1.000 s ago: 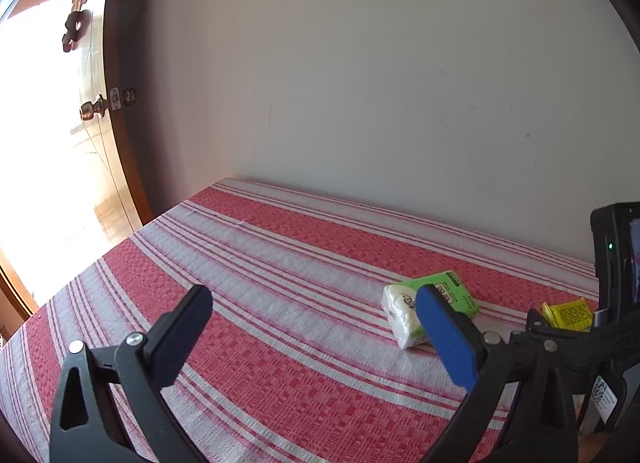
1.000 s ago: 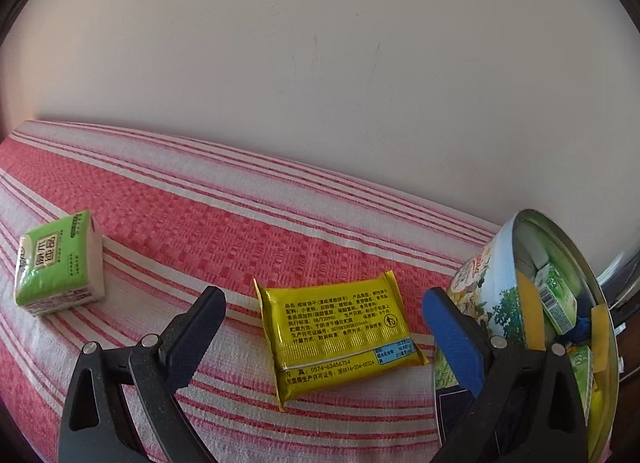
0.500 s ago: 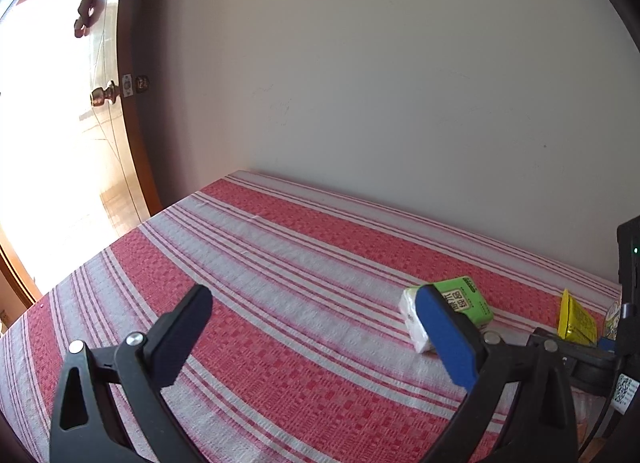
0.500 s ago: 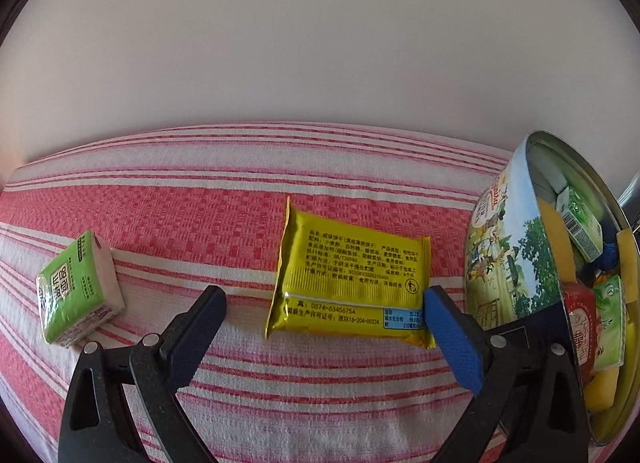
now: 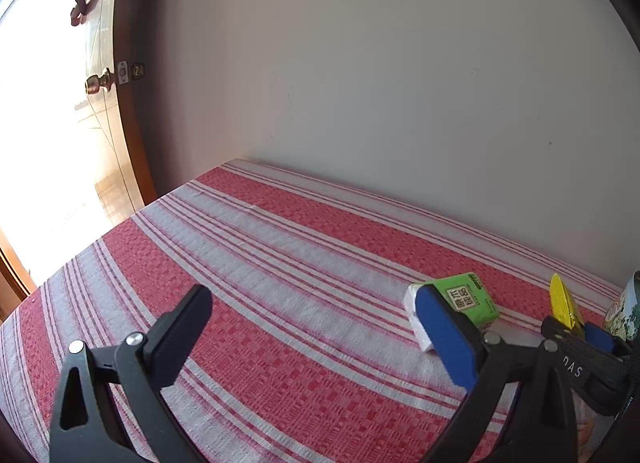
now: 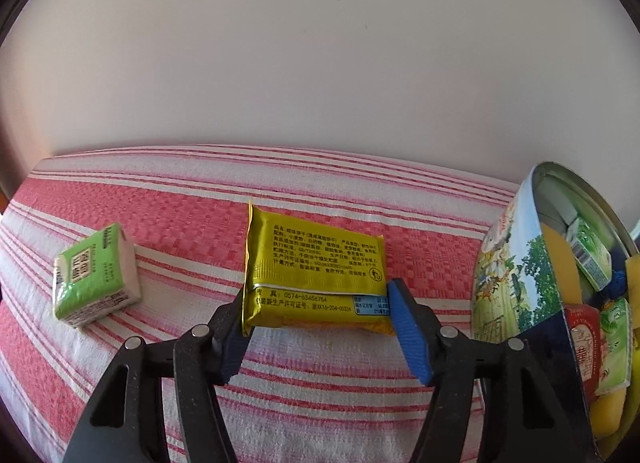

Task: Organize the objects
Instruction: 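Grasp the yellow wrapped bar with the right gripper, then lift the yellow bar with the right gripper while the left gripper grasps the small green tissue pack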

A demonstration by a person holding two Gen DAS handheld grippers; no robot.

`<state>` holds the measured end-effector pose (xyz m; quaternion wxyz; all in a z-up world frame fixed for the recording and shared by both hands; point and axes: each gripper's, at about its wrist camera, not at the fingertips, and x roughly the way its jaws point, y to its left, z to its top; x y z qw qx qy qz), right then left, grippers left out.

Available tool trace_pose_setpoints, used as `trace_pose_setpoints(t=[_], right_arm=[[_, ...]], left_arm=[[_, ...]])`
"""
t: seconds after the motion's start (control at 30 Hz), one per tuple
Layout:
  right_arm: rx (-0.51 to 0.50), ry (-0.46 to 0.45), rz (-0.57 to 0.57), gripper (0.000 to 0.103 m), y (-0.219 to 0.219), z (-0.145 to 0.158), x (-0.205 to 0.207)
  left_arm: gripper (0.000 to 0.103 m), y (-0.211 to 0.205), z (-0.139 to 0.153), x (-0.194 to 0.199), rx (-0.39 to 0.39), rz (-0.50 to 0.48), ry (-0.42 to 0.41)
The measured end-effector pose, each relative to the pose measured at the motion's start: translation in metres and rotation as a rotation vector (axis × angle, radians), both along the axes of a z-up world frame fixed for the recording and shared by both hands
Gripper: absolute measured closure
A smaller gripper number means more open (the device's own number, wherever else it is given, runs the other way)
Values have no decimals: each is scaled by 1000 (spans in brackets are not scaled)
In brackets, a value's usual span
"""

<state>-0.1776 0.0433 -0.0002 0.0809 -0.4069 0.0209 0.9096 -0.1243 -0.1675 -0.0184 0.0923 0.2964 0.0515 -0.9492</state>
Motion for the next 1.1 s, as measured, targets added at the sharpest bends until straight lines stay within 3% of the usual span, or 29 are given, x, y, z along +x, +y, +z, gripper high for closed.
trace_pose_setpoints(t=[0.1,0.23,0.4,0.53,0.73,0.83,0.87,0.93,1.1], right_arm=[[-97,58,48,40,13,6,17],[-217,213,136,40,28,22,52],[-154,290,157,40,36,34,89],[-73,319,161,40,54,37,88],[-61,329,135,40,66,37,104],[-87,309,112,40,53,25,87],[-97,304,106,40,55,25,86],[-109,297,99,40,59,24,83],[-99,290,100,40,61,25,79]], left_arm=[[0,1,-2,-2,5,-17,-7],[0,3,-2,-2,43,-54,-4],[0,12,-7,-5,135,-163,-24],[0,27,-9,-14,163,-180,-35],[0,69,-17,-50,80,-209,-130],[1,80,-25,-72,60,-176,-196],[3,81,-29,-78,69,-170,-223],[18,81,-39,-87,91,-166,-288],[32,77,-38,-83,119,-198,-267]])
